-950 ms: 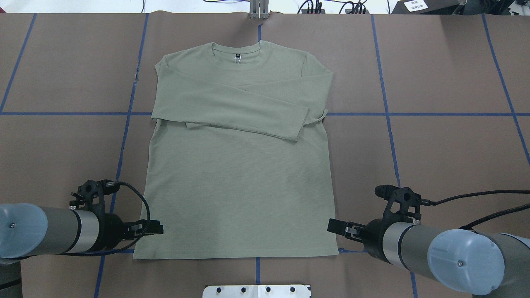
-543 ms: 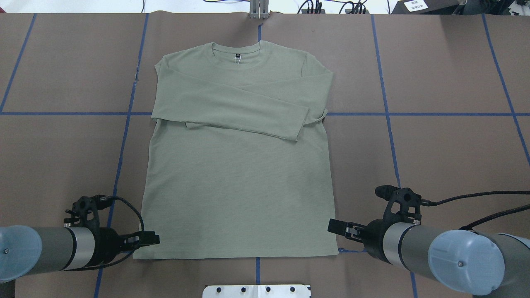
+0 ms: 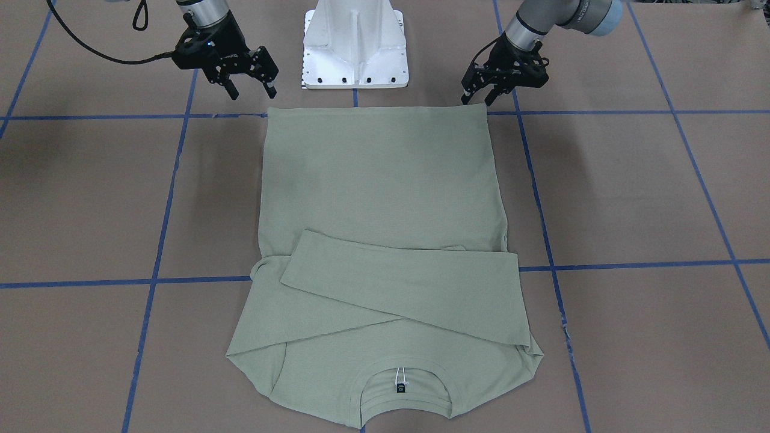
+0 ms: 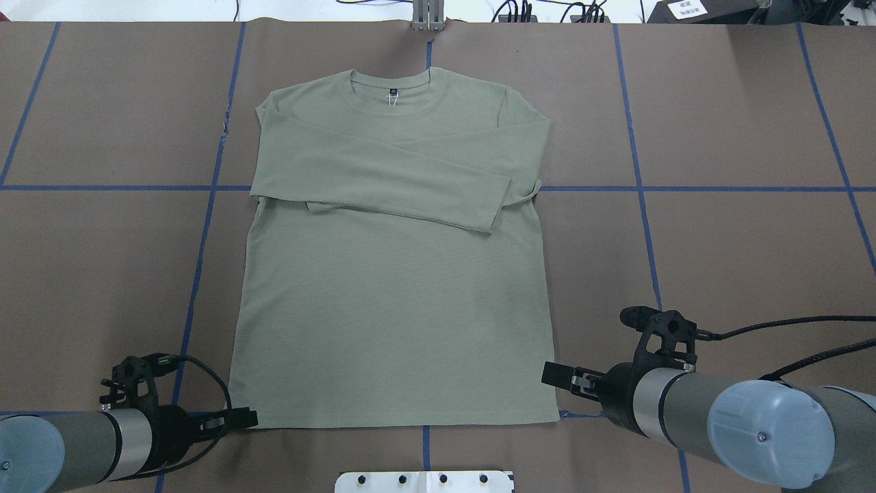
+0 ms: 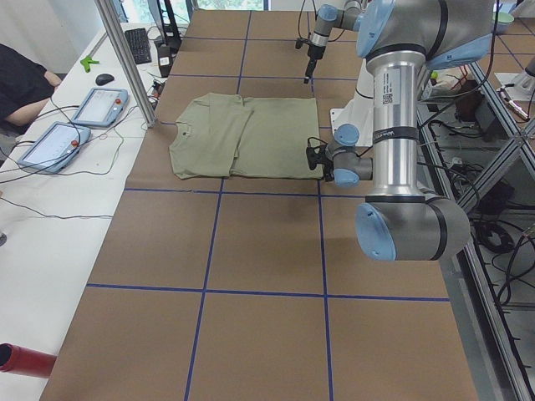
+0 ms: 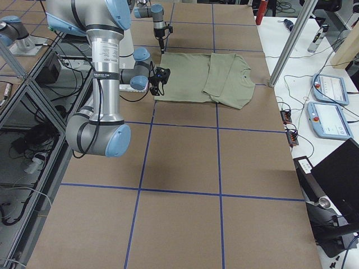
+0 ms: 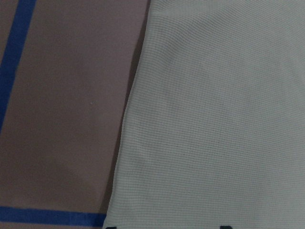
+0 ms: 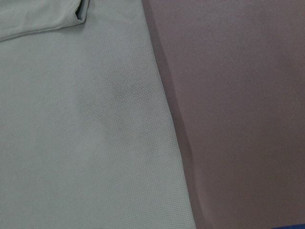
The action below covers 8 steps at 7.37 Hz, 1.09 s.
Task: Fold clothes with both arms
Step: 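Grasp the two hem corners with the left and right grippers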
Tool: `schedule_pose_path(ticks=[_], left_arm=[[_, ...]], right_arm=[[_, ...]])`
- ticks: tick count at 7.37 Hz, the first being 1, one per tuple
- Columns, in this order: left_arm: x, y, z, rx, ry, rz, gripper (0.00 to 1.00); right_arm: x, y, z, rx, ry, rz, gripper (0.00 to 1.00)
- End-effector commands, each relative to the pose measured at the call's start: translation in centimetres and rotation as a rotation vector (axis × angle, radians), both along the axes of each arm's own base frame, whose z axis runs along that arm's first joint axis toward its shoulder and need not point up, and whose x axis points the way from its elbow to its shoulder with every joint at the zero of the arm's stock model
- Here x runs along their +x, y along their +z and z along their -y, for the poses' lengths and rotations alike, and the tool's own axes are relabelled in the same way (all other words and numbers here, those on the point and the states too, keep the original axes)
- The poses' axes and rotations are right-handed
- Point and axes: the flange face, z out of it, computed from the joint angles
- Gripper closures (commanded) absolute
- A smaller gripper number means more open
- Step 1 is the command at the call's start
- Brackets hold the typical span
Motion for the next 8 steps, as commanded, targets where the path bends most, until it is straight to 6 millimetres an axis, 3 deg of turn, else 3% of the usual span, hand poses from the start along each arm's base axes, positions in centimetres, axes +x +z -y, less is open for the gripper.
schedule_pose_path(ticks=[1,3,6,7,8], left_arm=[[0.14,0.61,-0.79,0.008,0.002,0.015,0.25],[0.45,0.37,-0.93,0.009,0.002,0.01,0.37],[0.89,0.06,-0.62,0.013,-0.041,0.001,0.41],[0.88,-0.03,-0.58,0.017,-0.05,0.0,0.49],[0.85,-0.11,-0.58,0.017,-0.05,-0.002,0.69]], right_arm=[[0.0,0.0,0.01,0.001,0.001,0.0,0.0],[0.04,-0.02,0.07,0.001,0.002,0.001,0.0],[0.22,-0.3,0.1,0.005,0.008,0.007,0.0],[0.22,-0.3,0.1,0.005,0.008,0.007,0.0],[0.21,-0.28,0.1,0.005,0.008,0.005,0.0]])
